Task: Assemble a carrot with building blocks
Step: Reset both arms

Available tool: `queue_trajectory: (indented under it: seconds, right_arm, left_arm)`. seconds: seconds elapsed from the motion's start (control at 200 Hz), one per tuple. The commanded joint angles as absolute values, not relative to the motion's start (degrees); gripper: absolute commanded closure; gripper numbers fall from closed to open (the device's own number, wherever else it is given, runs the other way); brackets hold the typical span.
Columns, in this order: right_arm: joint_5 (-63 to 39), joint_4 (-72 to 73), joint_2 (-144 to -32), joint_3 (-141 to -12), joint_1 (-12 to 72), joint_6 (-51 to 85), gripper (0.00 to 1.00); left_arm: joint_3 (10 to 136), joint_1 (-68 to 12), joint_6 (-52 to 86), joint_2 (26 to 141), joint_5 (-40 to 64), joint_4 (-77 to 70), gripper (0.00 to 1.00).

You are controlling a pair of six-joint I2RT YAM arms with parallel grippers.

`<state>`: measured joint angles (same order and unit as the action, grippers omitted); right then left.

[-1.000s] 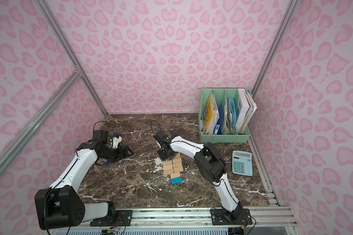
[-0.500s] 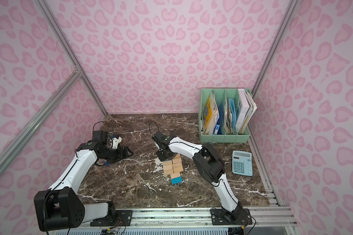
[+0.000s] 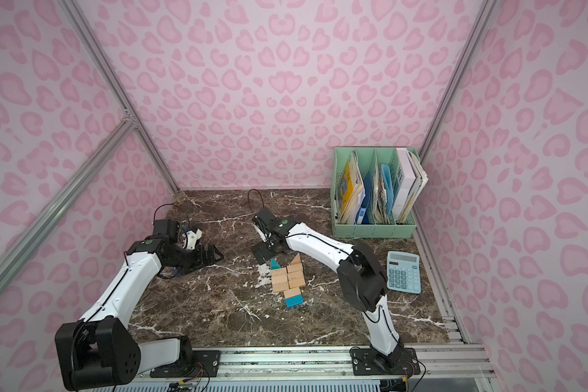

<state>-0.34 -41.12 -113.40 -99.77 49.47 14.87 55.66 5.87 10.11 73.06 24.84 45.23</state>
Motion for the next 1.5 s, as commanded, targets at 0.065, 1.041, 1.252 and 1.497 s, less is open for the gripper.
queue_trajectory:
  seconds: [0.065,1.041,1.252,1.497]
  right_arm:
    - [-5.65,-30.85,-92.16,-86.28,34.16,16.04,0.0]
    - [-5.13,63.13,-73.55,-8.95,-9.12,8.61,0.01]
    - [-6.76,72.36,-85.31,-12.62,-5.58,5.08,0.0]
    - [-2.59,79.82,-90.09,-11.29,-1.36,1.21,0.0]
  left_arm:
    - [54.81,6.06,2.8,70.47,19.12,36.25,0.01]
    - [38.93,15.91,6.96,84.42,16.92,-13.89,0.04]
    - [37.12,13.15,6.37,86.85,18.99,-21.12,0.01]
    - [29.5,2.32,0.38,87.31,1.22,-33.62,0.01]
